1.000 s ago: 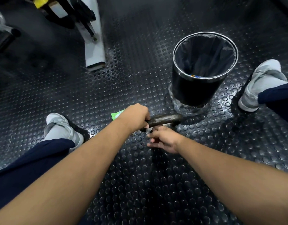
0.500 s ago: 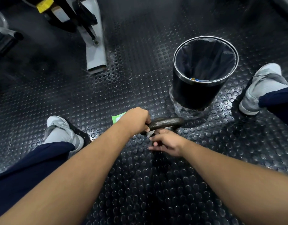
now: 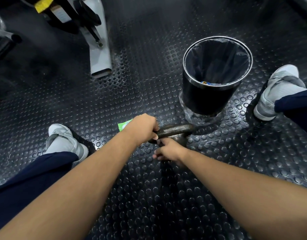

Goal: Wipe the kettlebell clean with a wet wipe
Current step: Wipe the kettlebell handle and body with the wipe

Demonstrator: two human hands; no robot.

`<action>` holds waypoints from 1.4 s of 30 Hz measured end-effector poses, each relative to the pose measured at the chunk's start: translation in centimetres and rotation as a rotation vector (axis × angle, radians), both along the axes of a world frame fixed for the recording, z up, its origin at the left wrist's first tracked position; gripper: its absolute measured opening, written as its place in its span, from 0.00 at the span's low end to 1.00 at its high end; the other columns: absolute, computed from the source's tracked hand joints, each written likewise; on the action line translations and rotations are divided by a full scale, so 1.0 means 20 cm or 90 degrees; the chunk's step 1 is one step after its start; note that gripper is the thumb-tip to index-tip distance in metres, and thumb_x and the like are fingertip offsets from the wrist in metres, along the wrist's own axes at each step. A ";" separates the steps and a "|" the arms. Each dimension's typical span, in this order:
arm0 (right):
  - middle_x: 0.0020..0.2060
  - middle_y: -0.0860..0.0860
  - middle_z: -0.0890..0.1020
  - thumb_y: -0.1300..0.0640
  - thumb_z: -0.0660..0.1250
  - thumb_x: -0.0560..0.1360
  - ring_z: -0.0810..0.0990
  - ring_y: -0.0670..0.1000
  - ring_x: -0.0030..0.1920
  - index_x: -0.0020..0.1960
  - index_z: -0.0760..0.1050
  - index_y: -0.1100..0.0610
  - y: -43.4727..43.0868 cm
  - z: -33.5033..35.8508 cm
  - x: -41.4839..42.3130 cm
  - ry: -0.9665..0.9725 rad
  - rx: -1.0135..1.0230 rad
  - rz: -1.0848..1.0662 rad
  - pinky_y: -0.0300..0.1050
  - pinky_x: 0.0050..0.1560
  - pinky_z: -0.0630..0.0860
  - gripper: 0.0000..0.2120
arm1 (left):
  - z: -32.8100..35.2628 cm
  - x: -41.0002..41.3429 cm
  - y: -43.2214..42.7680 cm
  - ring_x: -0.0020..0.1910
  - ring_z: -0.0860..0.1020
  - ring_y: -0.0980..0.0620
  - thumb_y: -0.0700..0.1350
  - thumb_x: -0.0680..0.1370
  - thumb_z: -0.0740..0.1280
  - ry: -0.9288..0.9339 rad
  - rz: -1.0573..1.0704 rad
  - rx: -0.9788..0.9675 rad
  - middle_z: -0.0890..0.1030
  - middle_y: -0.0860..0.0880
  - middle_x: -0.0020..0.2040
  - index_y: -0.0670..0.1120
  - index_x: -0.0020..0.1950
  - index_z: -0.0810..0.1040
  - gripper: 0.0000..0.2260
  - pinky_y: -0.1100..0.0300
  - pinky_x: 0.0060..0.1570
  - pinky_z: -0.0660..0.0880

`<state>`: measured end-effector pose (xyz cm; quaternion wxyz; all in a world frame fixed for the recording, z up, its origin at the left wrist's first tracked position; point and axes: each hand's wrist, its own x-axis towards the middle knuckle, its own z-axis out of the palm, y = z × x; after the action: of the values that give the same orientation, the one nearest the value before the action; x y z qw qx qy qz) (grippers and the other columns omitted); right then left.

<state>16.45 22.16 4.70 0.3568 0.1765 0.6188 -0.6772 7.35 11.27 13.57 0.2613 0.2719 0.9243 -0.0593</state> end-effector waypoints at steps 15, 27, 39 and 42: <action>0.35 0.52 0.80 0.71 0.63 0.77 0.78 0.50 0.40 0.50 0.77 0.62 0.03 0.04 0.00 -0.168 -0.282 -0.283 0.59 0.66 0.76 0.07 | 0.00 0.01 -0.01 0.50 0.83 0.45 0.51 0.75 0.76 -0.001 0.018 0.021 0.87 0.47 0.48 0.49 0.55 0.87 0.11 0.53 0.50 0.80; 0.34 0.56 0.81 0.78 0.61 0.72 0.78 0.52 0.43 0.40 0.74 0.65 0.03 0.02 -0.03 -0.139 -0.265 -0.463 0.52 0.64 0.74 0.11 | 0.00 0.03 0.00 0.49 0.83 0.47 0.51 0.76 0.75 -0.001 0.028 0.016 0.87 0.48 0.48 0.50 0.57 0.87 0.11 0.55 0.49 0.79; 0.62 0.63 0.79 0.80 0.54 0.71 0.77 0.59 0.65 0.62 0.72 0.73 0.19 0.04 0.00 -0.173 -0.350 -0.440 0.55 0.67 0.76 0.21 | -0.01 0.01 -0.01 0.47 0.82 0.48 0.51 0.76 0.75 -0.003 0.029 0.013 0.86 0.50 0.46 0.52 0.55 0.87 0.10 0.57 0.46 0.78; 0.63 0.64 0.79 0.79 0.53 0.74 0.80 0.58 0.63 0.64 0.72 0.71 0.32 0.05 0.05 -0.181 -0.366 -0.460 0.55 0.66 0.77 0.21 | -0.02 0.01 -0.02 0.51 0.83 0.46 0.52 0.75 0.76 -0.002 0.037 0.024 0.87 0.49 0.50 0.53 0.59 0.86 0.13 0.56 0.51 0.79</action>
<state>17.51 28.58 5.70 0.2139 0.3651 0.2511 -0.8706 7.62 10.91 13.20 0.2590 0.2499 0.9324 -0.0339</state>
